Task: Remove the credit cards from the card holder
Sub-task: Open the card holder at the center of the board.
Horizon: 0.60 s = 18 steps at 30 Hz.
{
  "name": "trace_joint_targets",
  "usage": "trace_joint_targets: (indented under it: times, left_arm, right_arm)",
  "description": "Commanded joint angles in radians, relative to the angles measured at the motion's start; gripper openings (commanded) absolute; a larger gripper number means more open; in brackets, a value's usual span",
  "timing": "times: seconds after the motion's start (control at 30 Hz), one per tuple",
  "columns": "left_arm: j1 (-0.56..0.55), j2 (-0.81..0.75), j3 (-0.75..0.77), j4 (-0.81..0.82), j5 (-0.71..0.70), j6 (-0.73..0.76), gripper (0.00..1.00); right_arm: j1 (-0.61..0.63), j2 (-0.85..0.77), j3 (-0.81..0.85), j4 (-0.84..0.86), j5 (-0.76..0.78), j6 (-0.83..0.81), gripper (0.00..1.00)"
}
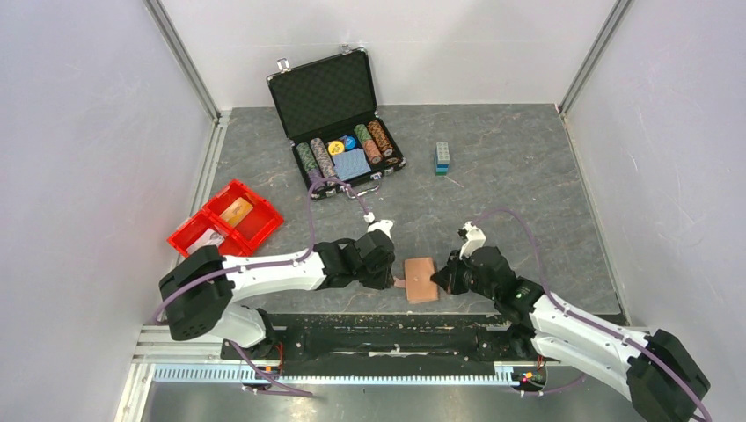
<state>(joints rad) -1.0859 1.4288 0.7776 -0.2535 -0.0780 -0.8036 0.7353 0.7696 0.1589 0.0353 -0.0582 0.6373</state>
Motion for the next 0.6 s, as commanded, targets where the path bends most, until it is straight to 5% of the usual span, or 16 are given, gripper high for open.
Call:
trace_joint_targets:
  times: [0.0, 0.13, 0.57]
  left_arm:
    - [0.0, -0.048, -0.026, 0.049, -0.008, -0.011, 0.02]
    - [0.001, -0.07, -0.075, 0.141, 0.039, -0.035, 0.02]
    - [0.001, -0.168, -0.21, 0.383, 0.073, -0.101, 0.02]
  right_arm:
    - [-0.01, 0.026, 0.08, -0.07, 0.052, -0.09, 0.12]
    - [-0.01, 0.039, 0.204, -0.219, 0.127, -0.126, 0.43]
    - [0.16, 0.124, 0.275, -0.284, 0.241, -0.034, 0.9]
